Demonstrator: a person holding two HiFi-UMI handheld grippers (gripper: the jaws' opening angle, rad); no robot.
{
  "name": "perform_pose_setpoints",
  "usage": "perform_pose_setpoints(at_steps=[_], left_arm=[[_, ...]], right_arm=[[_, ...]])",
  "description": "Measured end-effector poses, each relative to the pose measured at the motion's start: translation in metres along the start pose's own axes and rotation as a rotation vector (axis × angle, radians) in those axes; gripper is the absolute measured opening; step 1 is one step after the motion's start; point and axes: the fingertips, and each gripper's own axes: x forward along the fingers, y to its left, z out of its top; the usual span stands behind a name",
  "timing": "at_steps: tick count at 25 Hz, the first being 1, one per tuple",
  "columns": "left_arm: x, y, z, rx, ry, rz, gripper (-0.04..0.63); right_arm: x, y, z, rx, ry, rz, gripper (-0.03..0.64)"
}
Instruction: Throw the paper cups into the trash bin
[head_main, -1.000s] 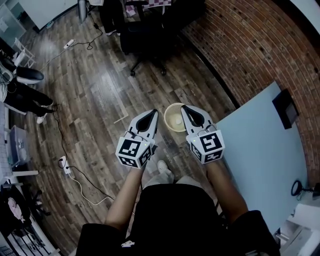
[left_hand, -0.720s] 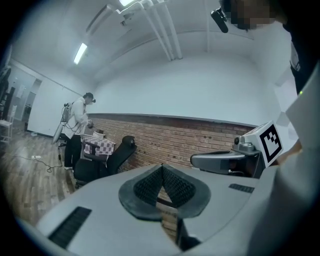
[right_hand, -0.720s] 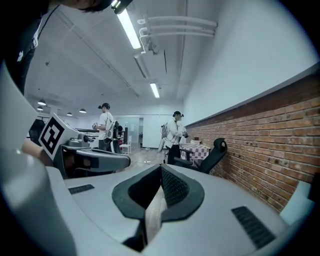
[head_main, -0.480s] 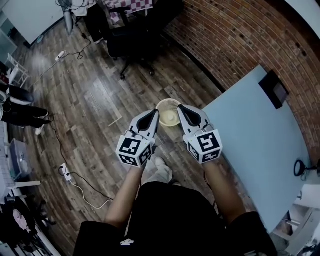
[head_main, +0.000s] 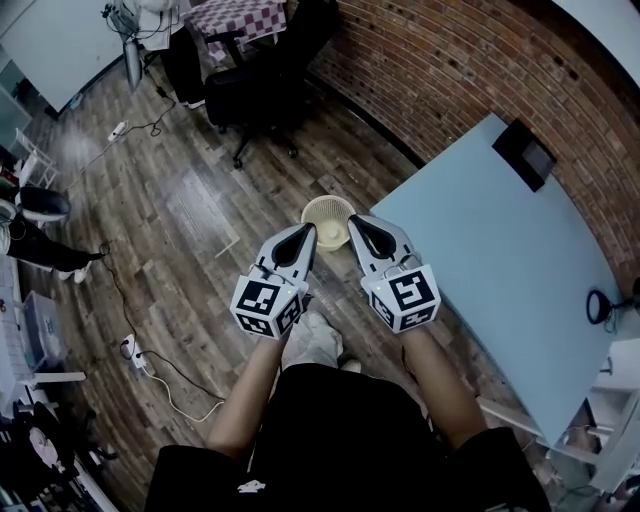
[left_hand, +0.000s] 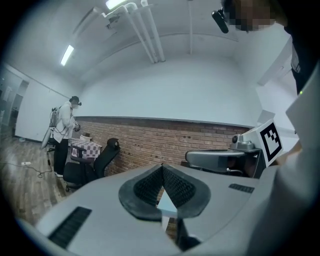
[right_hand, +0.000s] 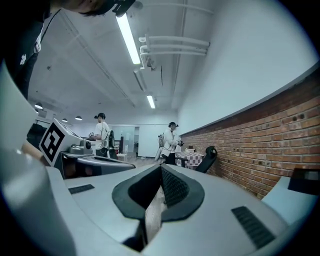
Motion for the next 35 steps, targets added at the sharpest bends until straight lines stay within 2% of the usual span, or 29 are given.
perform_pose_setpoints(at_steps=[7, 19, 35], left_arm=[[-0.023, -0.038, 0.004, 0.04, 0.005, -0.025, 0.009], [-0.052, -0.084, 0.006, 0.057, -0.006, -0.057, 0.009], [-0.093, -0.09, 0.003, 0.077, 0.016, -0.065, 0.009]], right_arm=[[-0.038, 0.017, 0.007, 0.014, -0.025, -0.005, 0.005], [-0.089, 0.036, 0.01, 0.02, -0.035, -0.008, 0.005], [-0.095, 0.075, 0.017, 0.009, -0.044, 0.005, 0.005]])
